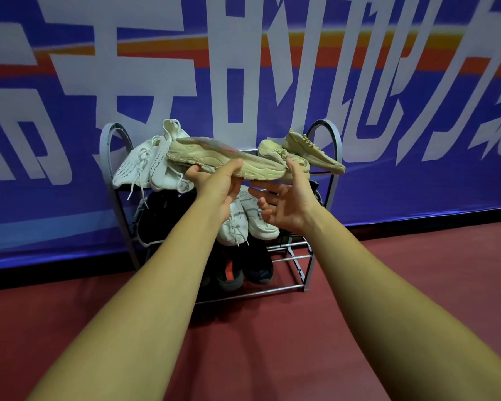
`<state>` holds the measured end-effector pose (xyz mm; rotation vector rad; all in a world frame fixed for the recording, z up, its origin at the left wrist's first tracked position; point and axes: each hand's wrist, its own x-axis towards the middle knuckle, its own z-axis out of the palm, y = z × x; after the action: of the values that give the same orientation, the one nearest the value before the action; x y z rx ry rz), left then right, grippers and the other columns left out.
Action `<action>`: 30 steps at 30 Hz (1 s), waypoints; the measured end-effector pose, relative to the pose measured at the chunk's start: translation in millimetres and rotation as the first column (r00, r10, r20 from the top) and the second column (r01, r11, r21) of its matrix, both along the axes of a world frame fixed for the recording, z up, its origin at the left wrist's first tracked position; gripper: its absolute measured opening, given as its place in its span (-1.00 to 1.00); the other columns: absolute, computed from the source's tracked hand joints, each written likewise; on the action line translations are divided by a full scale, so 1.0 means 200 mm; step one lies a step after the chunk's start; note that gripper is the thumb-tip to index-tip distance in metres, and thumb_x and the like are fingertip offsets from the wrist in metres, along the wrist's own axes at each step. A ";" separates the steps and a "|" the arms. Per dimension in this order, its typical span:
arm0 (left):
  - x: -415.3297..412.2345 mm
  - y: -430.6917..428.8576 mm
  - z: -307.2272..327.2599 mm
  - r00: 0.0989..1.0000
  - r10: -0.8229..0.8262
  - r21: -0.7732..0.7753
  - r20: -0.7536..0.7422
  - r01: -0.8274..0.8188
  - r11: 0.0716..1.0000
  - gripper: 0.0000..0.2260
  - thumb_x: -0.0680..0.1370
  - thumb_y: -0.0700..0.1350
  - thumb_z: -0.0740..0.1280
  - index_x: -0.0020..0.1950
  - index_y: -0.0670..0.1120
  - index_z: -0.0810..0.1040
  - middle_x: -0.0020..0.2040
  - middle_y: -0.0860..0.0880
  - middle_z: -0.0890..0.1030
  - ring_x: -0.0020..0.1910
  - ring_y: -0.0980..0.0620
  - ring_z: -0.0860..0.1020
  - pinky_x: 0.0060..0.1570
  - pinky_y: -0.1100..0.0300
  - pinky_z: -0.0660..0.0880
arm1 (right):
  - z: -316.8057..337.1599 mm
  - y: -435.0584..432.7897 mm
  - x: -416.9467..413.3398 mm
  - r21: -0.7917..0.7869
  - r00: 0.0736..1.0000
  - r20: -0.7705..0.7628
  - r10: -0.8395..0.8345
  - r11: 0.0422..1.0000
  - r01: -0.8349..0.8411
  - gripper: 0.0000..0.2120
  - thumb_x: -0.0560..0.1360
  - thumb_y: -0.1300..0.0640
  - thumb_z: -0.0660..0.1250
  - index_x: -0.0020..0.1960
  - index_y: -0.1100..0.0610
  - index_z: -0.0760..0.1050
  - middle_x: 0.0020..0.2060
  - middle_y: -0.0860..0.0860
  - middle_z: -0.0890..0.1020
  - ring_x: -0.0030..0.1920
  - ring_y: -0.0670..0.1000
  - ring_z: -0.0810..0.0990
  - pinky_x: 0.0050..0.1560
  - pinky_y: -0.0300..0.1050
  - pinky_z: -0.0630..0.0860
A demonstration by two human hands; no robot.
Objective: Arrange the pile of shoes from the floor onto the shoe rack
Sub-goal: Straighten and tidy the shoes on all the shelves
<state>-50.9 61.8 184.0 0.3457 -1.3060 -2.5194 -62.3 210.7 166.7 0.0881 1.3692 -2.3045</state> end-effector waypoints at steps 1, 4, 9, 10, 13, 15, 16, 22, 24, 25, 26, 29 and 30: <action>0.00 0.00 -0.01 1.000 0.010 -0.003 0.006 -0.010 1.000 -0.20 0.41 -0.27 0.53 0.44 0.07 0.10 0.27 -0.14 0.54 -0.10 0.03 0.63 -0.29 0.20 0.57 | 0.00 -0.01 -0.01 0.025 0.999 0.020 -0.043 0.999 0.043 -0.36 0.45 -0.34 0.28 0.06 0.26 0.63 -0.12 0.15 0.72 -0.37 -0.02 0.46 -0.31 -0.20 0.24; 0.00 0.00 -0.03 0.999 0.010 0.000 0.032 -0.010 1.000 -0.17 0.40 -0.25 0.53 0.48 0.12 0.12 0.24 -0.11 0.56 -0.16 0.05 0.60 -0.34 0.24 0.51 | 0.00 -0.02 -0.02 0.055 0.986 0.023 -0.165 0.985 0.164 -0.62 0.48 -0.15 0.30 -0.05 0.19 0.58 -0.26 0.04 0.65 -0.46 -0.08 0.40 -0.39 -0.26 0.19; -0.02 -0.03 -0.03 1.000 0.001 0.004 0.006 -0.001 1.000 -0.30 0.42 -0.24 0.51 0.41 0.10 0.21 0.15 -0.10 0.61 -0.25 0.04 0.59 -0.39 0.26 0.47 | 0.00 -0.01 -0.01 -0.062 0.986 -0.030 -0.164 0.985 0.162 -0.82 0.41 0.12 0.28 -0.07 0.19 0.57 -0.32 0.03 0.60 -0.46 -0.10 0.37 -0.37 -0.27 0.12; -0.02 -0.04 -0.03 1.000 0.000 -0.014 -0.002 0.000 1.000 -0.32 0.42 -0.23 0.52 0.39 0.05 0.22 0.17 -0.12 0.62 -0.21 0.00 0.62 -0.36 0.24 0.50 | 0.00 -0.01 -0.01 -0.088 0.985 -0.027 -0.168 0.982 0.165 -0.82 0.40 0.15 0.28 -0.07 0.20 0.56 -0.32 0.05 0.60 -0.46 -0.09 0.38 -0.37 -0.27 0.12; -0.02 -0.01 -0.04 0.998 -0.051 -0.249 -0.025 0.043 0.967 -0.38 0.42 -0.11 0.55 0.37 0.04 0.31 0.12 -0.06 0.66 0.00 -0.05 0.65 -0.14 0.14 0.51 | -0.02 -0.01 -0.03 -0.171 0.981 0.005 -0.194 0.966 0.192 -0.84 0.40 0.21 0.26 -0.04 0.21 0.50 -0.33 0.08 0.60 -0.47 -0.07 0.41 -0.37 -0.25 0.12; -0.03 0.01 -0.05 0.993 -0.117 -0.443 -0.035 0.089 0.892 -0.29 0.36 0.01 0.57 0.44 0.15 0.32 0.22 0.04 0.61 0.15 -0.01 0.62 0.02 0.09 0.51 | -0.03 -0.02 -0.04 -0.195 0.982 0.007 -0.188 0.963 0.186 -0.82 0.42 0.25 0.25 0.02 0.22 0.47 -0.33 0.08 0.60 -0.47 -0.07 0.44 -0.41 -0.27 0.17; -0.02 0.03 -0.05 0.988 -0.150 -0.506 -0.033 0.113 0.855 -0.23 0.35 0.05 0.57 0.48 0.21 0.30 0.29 0.08 0.58 0.20 0.02 0.60 0.11 0.07 0.51 | -0.03 -0.03 -0.04 -0.187 0.984 -0.004 -0.179 0.967 0.176 -0.82 0.43 0.26 0.25 0.03 0.23 0.48 -0.34 0.08 0.62 -0.47 -0.08 0.45 -0.42 -0.29 0.19; -0.07 0.12 -0.11 0.999 0.022 -0.554 0.045 0.007 0.833 -0.50 0.37 -0.03 0.57 0.24 -0.04 0.47 0.10 -0.05 0.65 0.06 -0.03 0.64 0.01 0.10 0.56 | -0.06 -0.05 -0.04 -0.101 0.967 -0.063 -0.248 0.965 0.241 -0.83 0.42 0.34 0.30 -0.01 0.16 0.48 -0.32 0.02 0.55 -0.47 -0.11 0.40 -0.45 -0.28 0.17; -0.09 0.13 -0.12 0.998 0.005 -0.506 0.064 0.028 0.862 -0.56 0.37 0.00 0.55 0.19 -0.01 0.54 0.07 -0.04 0.67 0.07 -0.07 0.64 -0.12 0.14 0.49 | -0.06 -0.04 -0.05 -0.073 0.960 -0.115 -0.256 0.966 0.249 -0.85 0.43 0.33 0.34 -0.12 0.10 0.49 -0.32 -0.01 0.55 -0.45 -0.13 0.39 -0.44 -0.27 0.15; -0.11 0.13 -0.12 0.998 -0.010 -0.490 0.069 0.043 0.871 -0.59 0.37 0.02 0.52 0.19 0.03 0.58 0.07 -0.02 0.68 0.06 -0.07 0.65 -0.16 0.16 0.45 | -0.06 -0.03 -0.05 -0.051 0.957 -0.142 -0.254 0.967 0.249 -0.83 0.44 0.32 0.36 -0.15 0.07 0.48 -0.33 -0.03 0.55 -0.45 -0.13 0.39 -0.42 -0.26 0.14; -0.11 0.13 -0.13 0.997 -0.028 -0.479 0.071 0.058 0.876 -0.62 0.39 0.02 0.50 0.19 0.07 0.61 0.06 -0.01 0.69 0.04 -0.05 0.64 -0.19 0.19 0.42 | -0.06 -0.03 -0.05 -0.035 0.954 -0.163 -0.254 0.967 0.251 -0.82 0.45 0.32 0.38 -0.16 0.05 0.48 -0.34 -0.04 0.56 -0.45 -0.14 0.39 -0.42 -0.26 0.14; -0.14 0.15 -0.16 0.996 -0.066 -0.462 0.060 0.087 0.882 -0.70 0.47 -0.01 0.47 0.19 0.06 0.64 0.06 0.02 0.70 0.07 -0.01 0.63 -0.13 0.19 0.41 | -0.08 -0.01 -0.06 -0.038 0.941 -0.191 -0.281 0.960 0.279 -0.84 0.47 0.30 0.41 -0.09 0.06 0.55 -0.36 -0.06 0.58 -0.45 -0.14 0.40 -0.46 -0.27 0.17; -0.15 0.16 -0.17 0.996 -0.064 -0.451 0.066 0.087 0.888 -0.69 0.46 0.00 0.49 0.20 0.04 0.64 0.08 0.02 0.70 0.11 0.00 0.63 -0.06 0.16 0.43 | -0.08 0.00 -0.07 -0.040 0.937 -0.202 -0.286 0.958 0.284 -0.85 0.48 0.29 0.41 -0.06 0.06 0.59 -0.35 -0.06 0.59 -0.44 -0.14 0.39 -0.47 -0.27 0.18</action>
<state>-80.2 94.4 150.4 0.2555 -1.9016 -2.1763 -76.6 210.6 150.5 0.0482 1.5328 -2.6222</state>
